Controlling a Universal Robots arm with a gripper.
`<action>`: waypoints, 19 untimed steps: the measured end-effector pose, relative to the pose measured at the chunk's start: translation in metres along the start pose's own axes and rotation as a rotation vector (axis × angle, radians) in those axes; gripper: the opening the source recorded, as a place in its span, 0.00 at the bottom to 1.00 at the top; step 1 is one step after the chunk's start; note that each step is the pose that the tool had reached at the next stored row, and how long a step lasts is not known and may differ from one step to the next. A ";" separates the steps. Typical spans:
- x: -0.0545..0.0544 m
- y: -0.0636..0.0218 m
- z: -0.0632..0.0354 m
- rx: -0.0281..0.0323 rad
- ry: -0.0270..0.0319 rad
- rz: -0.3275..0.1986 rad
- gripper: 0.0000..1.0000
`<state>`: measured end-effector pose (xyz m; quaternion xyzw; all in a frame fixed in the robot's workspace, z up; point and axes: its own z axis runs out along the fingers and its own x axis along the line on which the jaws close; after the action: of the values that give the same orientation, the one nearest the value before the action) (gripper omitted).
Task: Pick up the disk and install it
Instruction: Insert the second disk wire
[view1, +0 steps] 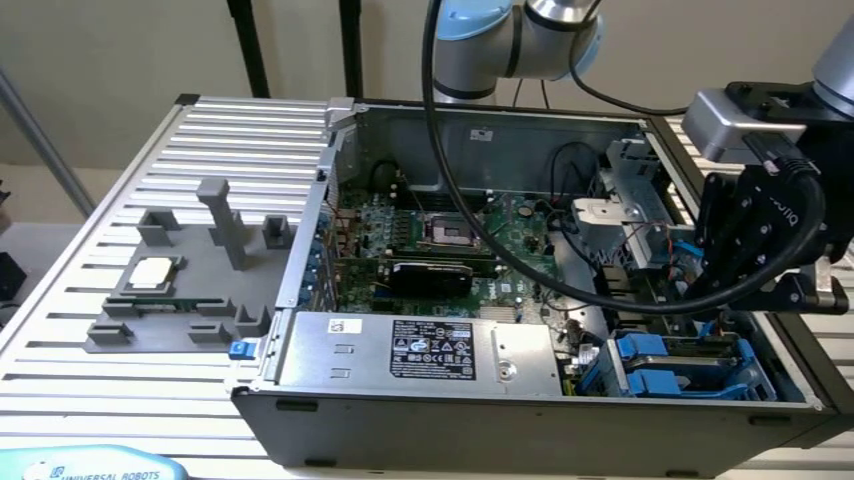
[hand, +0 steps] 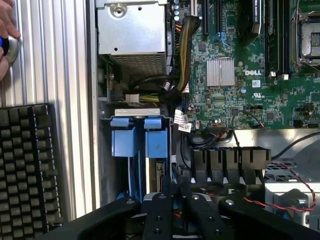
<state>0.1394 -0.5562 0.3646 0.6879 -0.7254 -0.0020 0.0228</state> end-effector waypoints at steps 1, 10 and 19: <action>0.000 0.0000 0.0005 0.0000 0.0001 0.000 0.16; 0.000 0.0102 0.0067 0.0108 -0.0008 -0.002 0.16; 0.003 0.0100 0.0139 0.0284 -0.0012 -0.004 0.16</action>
<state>0.1288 -0.5594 0.3512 0.6897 -0.7239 0.0079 0.0126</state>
